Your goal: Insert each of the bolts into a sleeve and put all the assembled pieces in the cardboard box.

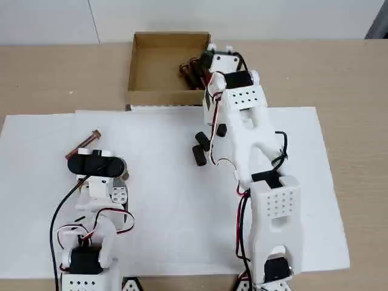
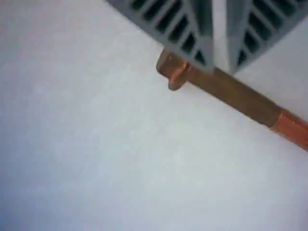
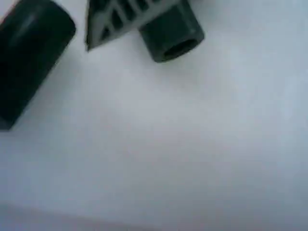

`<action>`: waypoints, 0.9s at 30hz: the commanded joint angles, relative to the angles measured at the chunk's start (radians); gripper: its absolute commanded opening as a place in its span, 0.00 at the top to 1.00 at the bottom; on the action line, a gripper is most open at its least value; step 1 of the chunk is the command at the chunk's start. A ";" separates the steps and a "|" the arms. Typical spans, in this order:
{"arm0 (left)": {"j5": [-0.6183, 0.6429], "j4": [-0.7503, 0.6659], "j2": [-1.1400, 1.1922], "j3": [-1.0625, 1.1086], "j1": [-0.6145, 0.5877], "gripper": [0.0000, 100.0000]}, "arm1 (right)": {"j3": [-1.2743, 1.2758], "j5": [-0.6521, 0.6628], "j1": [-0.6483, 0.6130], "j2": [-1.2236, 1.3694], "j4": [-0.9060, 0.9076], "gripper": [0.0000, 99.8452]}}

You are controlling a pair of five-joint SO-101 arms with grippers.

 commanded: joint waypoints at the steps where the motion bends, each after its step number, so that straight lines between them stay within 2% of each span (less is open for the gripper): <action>1: 0.002 -0.002 -0.011 -0.013 -0.008 0.99 | -0.044 -0.009 0.010 0.013 -0.035 0.83; 6: 0.002 -0.002 -0.011 -0.013 -0.008 0.99 | -0.044 -0.009 0.010 0.056 -0.067 0.85; 12: 0.002 -0.002 -0.011 -0.013 -0.008 0.99 | -0.044 -0.009 0.012 0.102 -0.082 1.00; 18: 0.002 -0.002 -0.011 -0.013 -0.008 0.99 | -0.052 -0.003 0.010 0.094 -0.076 1.00; 27: -0.002 -0.002 -0.011 -0.013 -0.005 0.99 | -0.239 -0.008 0.002 -0.059 0.145 1.00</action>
